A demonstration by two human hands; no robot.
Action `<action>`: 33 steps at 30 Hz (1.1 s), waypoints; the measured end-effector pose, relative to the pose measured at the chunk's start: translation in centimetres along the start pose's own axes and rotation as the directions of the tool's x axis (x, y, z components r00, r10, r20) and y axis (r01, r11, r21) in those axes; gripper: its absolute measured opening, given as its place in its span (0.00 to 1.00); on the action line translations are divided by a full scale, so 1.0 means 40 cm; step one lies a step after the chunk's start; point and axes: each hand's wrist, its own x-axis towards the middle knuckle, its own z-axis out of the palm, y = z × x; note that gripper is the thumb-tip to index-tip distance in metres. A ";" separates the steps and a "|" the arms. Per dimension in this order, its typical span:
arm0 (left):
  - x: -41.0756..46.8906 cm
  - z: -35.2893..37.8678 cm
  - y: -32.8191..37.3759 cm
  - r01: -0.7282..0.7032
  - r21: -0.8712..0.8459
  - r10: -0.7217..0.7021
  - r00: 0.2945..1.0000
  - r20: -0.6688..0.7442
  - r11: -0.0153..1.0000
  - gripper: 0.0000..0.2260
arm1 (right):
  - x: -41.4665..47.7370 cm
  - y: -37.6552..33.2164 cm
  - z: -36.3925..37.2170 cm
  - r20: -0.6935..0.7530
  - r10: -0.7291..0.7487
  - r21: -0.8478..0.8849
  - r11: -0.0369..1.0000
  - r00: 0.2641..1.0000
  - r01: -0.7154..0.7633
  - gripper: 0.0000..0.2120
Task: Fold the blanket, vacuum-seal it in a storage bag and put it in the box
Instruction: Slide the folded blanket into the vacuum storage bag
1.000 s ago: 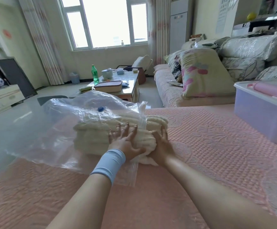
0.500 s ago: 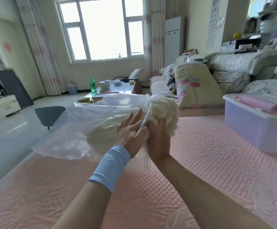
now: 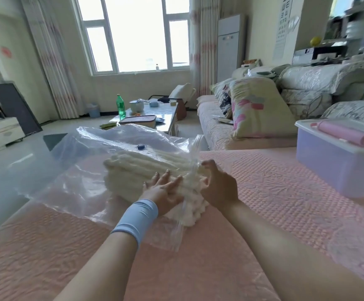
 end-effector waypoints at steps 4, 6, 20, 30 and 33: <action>-0.016 0.019 -0.016 -0.034 -0.009 0.031 0.978 -0.207 0.999 0.31 | 0.036 -0.024 -0.013 0.137 -0.392 -0.313 0.854 0.910 0.415 0.38; -0.039 0.021 -0.021 -0.095 0.064 0.113 0.904 -0.413 0.993 0.25 | 0.039 -0.032 0.006 0.457 -0.366 -0.310 0.789 0.811 0.531 0.39; -0.094 0.099 -0.018 -0.064 -0.107 0.045 0.984 -0.171 0.992 0.58 | -0.016 -0.099 0.002 0.356 -0.340 -0.397 0.788 0.870 0.470 0.16; -0.144 -0.067 -0.152 -0.188 -0.061 0.183 0.979 -0.085 0.980 0.47 | -0.094 -0.209 -0.090 0.202 -0.629 0.079 0.774 0.750 0.628 0.23; -0.168 -0.092 -0.161 0.047 0.069 -0.060 0.978 0.200 0.997 0.53 | -0.072 -0.142 -0.106 0.179 -0.471 0.396 0.838 0.864 0.375 0.19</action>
